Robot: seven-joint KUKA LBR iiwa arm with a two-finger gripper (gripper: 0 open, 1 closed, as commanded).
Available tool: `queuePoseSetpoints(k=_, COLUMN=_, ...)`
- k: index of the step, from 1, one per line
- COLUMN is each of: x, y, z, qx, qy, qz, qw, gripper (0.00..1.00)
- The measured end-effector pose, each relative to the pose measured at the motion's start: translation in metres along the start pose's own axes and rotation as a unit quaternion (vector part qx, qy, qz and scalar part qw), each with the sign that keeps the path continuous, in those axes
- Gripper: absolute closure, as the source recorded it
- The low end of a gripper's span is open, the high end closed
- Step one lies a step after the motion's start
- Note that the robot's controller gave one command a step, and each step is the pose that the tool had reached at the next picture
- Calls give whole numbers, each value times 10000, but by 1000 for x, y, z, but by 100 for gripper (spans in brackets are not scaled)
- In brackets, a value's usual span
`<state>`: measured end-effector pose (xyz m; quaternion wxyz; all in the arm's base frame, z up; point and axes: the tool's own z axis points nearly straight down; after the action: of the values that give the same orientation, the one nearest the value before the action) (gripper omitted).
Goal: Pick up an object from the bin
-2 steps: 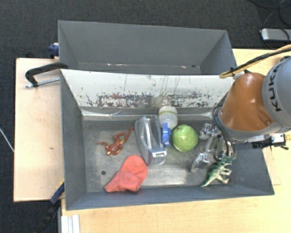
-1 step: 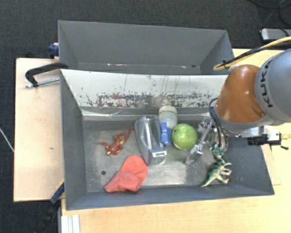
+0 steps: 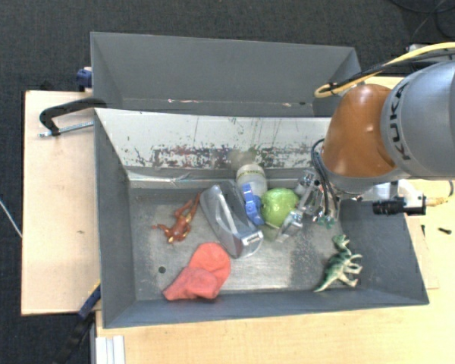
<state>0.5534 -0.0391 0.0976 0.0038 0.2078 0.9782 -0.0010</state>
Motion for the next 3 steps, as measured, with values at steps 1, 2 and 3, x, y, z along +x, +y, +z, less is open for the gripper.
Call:
queuePoseSetpoints(k=1, x=0, y=0, z=0, qx=1, qy=0, qz=1, qw=10000, gripper=100)
queuePoseSetpoints(k=2, x=10, y=2, z=-52, qx=2, qy=50, qz=-126, qw=9999, gripper=100)
queuePoseSetpoints(k=3, x=7, y=4, z=-104, qx=-20, qy=2, qz=-154, qw=9999, gripper=100)
